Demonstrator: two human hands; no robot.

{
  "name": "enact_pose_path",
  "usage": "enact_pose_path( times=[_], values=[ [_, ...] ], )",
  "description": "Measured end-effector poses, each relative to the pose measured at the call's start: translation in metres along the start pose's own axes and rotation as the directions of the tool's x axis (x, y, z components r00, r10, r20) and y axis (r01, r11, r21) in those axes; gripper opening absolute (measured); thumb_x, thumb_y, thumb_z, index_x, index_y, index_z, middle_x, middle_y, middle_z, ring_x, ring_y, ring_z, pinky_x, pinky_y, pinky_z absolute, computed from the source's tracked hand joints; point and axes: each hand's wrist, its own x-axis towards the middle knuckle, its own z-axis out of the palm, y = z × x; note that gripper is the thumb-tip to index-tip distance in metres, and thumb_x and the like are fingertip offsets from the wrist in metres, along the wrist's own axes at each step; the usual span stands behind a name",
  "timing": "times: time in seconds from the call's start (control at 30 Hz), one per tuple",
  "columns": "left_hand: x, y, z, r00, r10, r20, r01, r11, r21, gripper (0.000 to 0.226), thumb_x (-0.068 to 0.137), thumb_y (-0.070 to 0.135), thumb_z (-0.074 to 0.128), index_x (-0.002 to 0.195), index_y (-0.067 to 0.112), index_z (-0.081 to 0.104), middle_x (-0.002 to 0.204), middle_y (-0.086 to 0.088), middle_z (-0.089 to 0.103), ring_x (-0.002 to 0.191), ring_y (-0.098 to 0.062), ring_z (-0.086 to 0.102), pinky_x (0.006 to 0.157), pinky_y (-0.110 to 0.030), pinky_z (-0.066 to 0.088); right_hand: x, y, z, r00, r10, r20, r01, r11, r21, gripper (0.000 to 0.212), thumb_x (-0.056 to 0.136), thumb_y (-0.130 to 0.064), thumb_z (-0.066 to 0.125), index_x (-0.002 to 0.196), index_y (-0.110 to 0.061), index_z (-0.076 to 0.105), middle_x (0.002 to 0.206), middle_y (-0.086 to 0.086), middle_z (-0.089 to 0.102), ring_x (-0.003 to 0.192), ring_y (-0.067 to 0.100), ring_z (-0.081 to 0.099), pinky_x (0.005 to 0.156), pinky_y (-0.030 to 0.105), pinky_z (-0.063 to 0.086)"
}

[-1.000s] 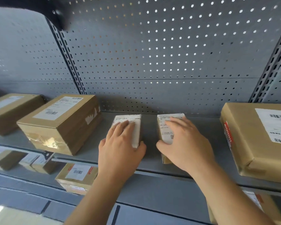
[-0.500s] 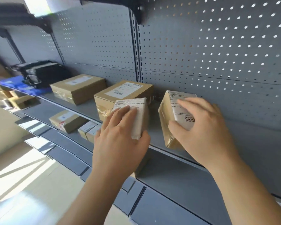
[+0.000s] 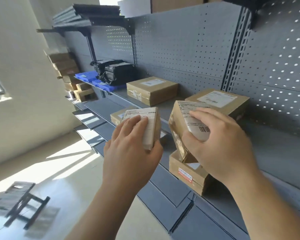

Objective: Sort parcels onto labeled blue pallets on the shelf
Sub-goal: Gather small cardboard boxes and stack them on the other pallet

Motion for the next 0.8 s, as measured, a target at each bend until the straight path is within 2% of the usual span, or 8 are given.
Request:
enact_pose_path(
  times=[0.13, 0.27, 0.37, 0.63, 0.8],
  values=[
    [-0.003, -0.056, -0.026, 0.997, -0.058, -0.040, 0.060, 0.997, 0.040, 0.068, 0.083, 0.061, 0.041, 0.144, 0.033, 0.053, 0.152, 0.014, 0.049, 0.141, -0.018, 0.041, 0.107, -0.051, 0.047, 0.005, -0.047, 0.047, 0.996, -0.058, 0.065, 0.056, 0.998, 0.037, 0.059, 0.081, -0.053, 0.051, 0.134, -0.029, 0.064, 0.139, -0.012, 0.061, 0.127, 0.010, 0.050, 0.096, 0.035, 0.049],
    [-0.007, -0.107, -0.045, 0.987, -0.141, -0.078, 0.146, 0.987, 0.067, 0.065, 0.083, 0.058, 0.046, 0.141, 0.032, 0.055, 0.150, 0.014, 0.050, 0.142, -0.018, 0.041, 0.106, -0.051, 0.047, 0.012, -0.085, 0.093, 0.987, -0.110, 0.118, 0.099, 0.990, 0.098, 0.058, 0.080, -0.051, 0.051, 0.132, -0.028, 0.066, 0.137, -0.012, 0.062, 0.128, 0.009, 0.049, 0.100, 0.033, 0.047],
    [-0.005, -0.142, -0.054, 0.973, -0.206, -0.101, 0.215, 0.973, 0.088, 0.061, 0.086, 0.056, 0.053, 0.141, 0.032, 0.055, 0.151, 0.015, 0.049, 0.142, -0.016, 0.040, 0.107, -0.049, 0.046, 0.020, -0.110, 0.126, 0.976, -0.148, 0.158, 0.126, 0.982, 0.138, 0.058, 0.080, -0.053, 0.051, 0.131, -0.030, 0.066, 0.138, -0.013, 0.061, 0.129, 0.009, 0.049, 0.099, 0.037, 0.049],
    [0.017, -0.228, -0.061, 0.918, -0.353, -0.181, 0.380, 0.912, 0.151, 0.059, 0.087, 0.057, 0.056, 0.140, 0.033, 0.055, 0.150, 0.015, 0.051, 0.141, -0.013, 0.038, 0.105, -0.047, 0.044, 0.062, -0.162, 0.224, 0.924, -0.277, 0.263, 0.201, 0.939, 0.280, 0.062, 0.078, -0.055, 0.049, 0.131, -0.028, 0.066, 0.137, -0.013, 0.062, 0.130, 0.010, 0.051, 0.105, 0.038, 0.048],
    [0.059, -0.279, -0.054, 0.883, -0.410, -0.230, 0.456, 0.865, 0.211, 0.058, 0.087, 0.060, 0.052, 0.140, 0.036, 0.052, 0.151, 0.017, 0.049, 0.142, -0.012, 0.036, 0.104, -0.050, 0.047, 0.110, -0.183, 0.288, 0.892, -0.343, 0.293, 0.236, 0.908, 0.346, 0.061, 0.079, -0.055, 0.049, 0.132, -0.031, 0.064, 0.138, -0.016, 0.060, 0.129, 0.007, 0.049, 0.101, 0.032, 0.045]
  ],
)
